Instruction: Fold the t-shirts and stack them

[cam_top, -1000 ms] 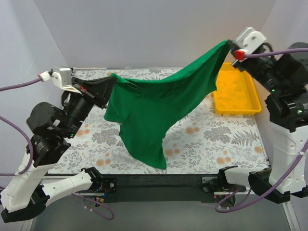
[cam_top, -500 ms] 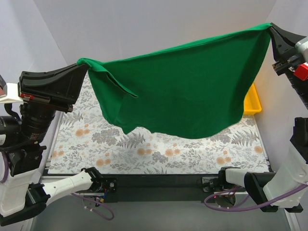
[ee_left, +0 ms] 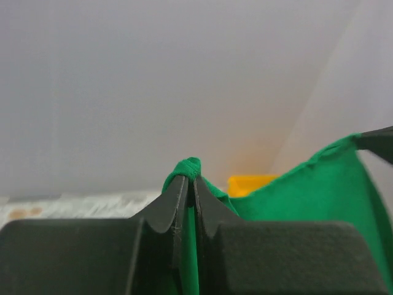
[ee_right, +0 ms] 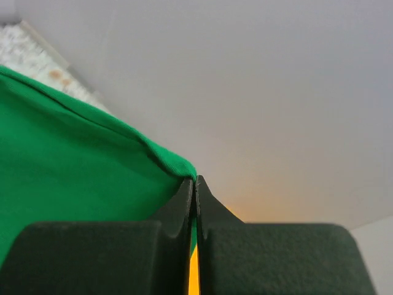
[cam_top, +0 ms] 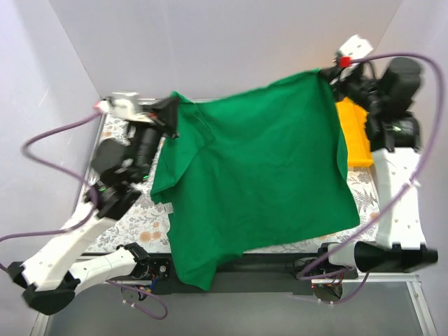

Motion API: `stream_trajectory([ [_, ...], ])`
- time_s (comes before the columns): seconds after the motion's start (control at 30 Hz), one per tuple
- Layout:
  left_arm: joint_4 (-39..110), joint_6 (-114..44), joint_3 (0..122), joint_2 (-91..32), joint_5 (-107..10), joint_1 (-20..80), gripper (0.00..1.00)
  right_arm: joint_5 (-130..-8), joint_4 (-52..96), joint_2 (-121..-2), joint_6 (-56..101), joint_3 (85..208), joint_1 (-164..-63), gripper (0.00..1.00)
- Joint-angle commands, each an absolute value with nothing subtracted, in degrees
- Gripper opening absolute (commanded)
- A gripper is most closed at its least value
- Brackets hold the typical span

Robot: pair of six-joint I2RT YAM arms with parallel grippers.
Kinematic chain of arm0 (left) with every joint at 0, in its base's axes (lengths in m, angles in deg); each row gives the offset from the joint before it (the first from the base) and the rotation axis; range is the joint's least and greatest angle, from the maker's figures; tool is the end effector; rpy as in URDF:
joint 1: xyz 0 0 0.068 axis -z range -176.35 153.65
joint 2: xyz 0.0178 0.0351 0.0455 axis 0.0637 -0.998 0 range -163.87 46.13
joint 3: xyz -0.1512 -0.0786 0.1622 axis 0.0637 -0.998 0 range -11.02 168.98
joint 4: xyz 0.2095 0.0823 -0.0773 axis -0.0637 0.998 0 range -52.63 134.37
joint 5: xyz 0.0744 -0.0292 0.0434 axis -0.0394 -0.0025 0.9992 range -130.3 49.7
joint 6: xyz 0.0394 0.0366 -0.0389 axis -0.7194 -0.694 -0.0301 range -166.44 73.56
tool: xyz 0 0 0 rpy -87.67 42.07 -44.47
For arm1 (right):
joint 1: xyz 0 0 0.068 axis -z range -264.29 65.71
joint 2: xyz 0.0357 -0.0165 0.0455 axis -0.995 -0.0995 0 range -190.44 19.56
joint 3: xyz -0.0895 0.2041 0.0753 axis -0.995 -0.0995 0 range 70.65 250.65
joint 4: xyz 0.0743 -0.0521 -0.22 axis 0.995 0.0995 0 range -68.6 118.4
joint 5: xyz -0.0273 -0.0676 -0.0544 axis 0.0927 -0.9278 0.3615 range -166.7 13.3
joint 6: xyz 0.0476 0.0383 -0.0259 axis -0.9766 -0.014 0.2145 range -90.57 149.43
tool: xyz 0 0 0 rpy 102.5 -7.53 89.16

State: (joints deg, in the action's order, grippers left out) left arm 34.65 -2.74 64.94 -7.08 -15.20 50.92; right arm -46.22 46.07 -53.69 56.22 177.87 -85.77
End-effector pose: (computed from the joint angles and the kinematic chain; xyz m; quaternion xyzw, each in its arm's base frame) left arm 0.1348 -0.1131 0.4863 -0.1674 0.5265 -0.5073 0.6614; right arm 0.2209 0.0324 0.5208 -0.3467 0.5569 0.0050 0.7547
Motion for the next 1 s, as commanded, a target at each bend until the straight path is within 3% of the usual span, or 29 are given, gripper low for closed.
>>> stream_trajectory([
  [0.0,31.3,1.06,52.02,-11.34,-11.17,40.7,0.0,-40.67,37.07,-56.46,54.48,162.27,-85.87,0.01],
  [0.07,30.71,13.34,44.29,-14.76,-26.36,27.03,0.0,-41.01,31.01,-57.86,55.79,152.86,-87.79,0.01],
  [0.13,27.63,17.09,39.7,-22.38,-35.0,21.95,0.0,-42.59,27.47,-61.98,58.07,146.52,-90.61,0.01],
  [0.27,31.2,23.69,46.86,-42.65,-51.41,12.55,0.0,-47.76,24.31,-74.1,58.45,147.27,-93.95,0.01],
  [0.37,35.16,24.66,54.68,-55.76,-55.4,10.78,0.0,-53.74,24.74,-83.69,55.1,153.76,-95.28,0.01],
  [0.5,38.41,25.01,61.73,-63.88,-56.3,9.19,0.0,-61.39,26.14,-93.09,53.96,160.54,-96.33,0.01],
  [0.97,35.53,22.73,73.69,-72.95,-63.85,8.57,0.0,-75.38,25.89,-102.25,48.86,170.49,-96.33,0.01],
])
